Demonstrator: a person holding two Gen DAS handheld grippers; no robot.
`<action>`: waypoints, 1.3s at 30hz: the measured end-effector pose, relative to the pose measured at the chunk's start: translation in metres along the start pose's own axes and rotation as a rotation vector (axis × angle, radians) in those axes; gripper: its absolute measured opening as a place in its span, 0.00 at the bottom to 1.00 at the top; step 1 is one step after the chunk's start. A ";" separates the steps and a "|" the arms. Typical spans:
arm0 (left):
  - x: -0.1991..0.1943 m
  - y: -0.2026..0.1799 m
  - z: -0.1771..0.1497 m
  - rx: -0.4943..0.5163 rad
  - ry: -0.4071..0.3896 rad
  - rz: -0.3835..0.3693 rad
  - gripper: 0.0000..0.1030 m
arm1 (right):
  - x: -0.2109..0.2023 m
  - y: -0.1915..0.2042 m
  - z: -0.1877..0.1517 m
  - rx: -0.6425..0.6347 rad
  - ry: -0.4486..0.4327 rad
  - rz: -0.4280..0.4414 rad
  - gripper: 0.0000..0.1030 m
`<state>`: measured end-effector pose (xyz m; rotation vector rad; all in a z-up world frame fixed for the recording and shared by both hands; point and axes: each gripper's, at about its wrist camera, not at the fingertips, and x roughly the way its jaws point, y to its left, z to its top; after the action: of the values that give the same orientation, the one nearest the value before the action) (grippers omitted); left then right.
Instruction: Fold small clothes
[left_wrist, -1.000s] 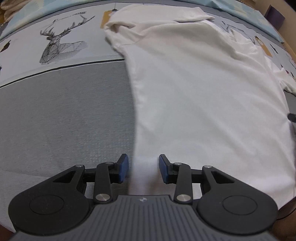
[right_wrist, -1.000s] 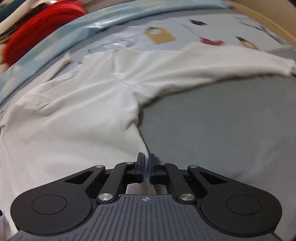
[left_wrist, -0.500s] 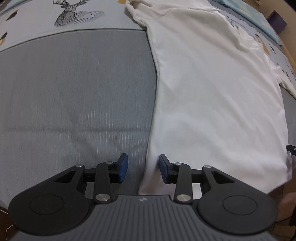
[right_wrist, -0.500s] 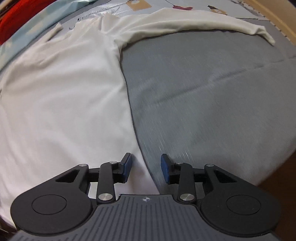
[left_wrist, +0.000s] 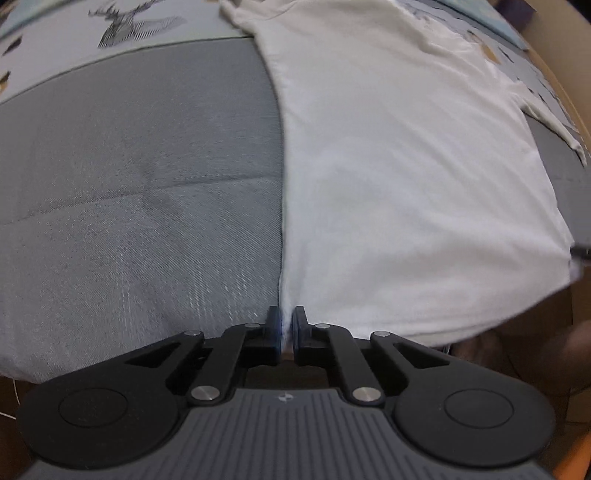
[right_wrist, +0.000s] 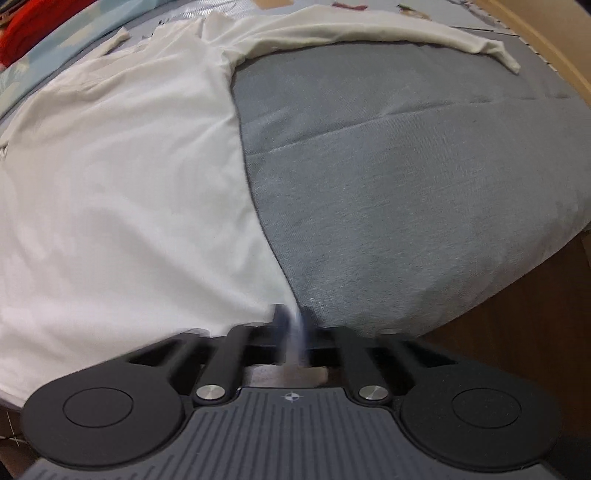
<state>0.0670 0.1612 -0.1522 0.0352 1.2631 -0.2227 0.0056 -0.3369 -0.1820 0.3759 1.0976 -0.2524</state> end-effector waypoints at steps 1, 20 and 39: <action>-0.002 -0.001 -0.004 -0.008 -0.003 -0.007 0.06 | -0.004 -0.003 0.001 0.008 -0.022 0.003 0.04; -0.004 -0.040 -0.008 0.003 -0.044 0.048 0.16 | -0.009 -0.015 0.000 -0.029 -0.119 -0.144 0.17; -0.044 -0.106 0.067 0.026 -0.539 0.166 0.68 | -0.089 0.137 0.103 -0.303 -0.543 0.241 0.39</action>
<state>0.0981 0.0544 -0.0803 0.0955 0.7158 -0.0940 0.1032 -0.2540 -0.0375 0.1490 0.5356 0.0313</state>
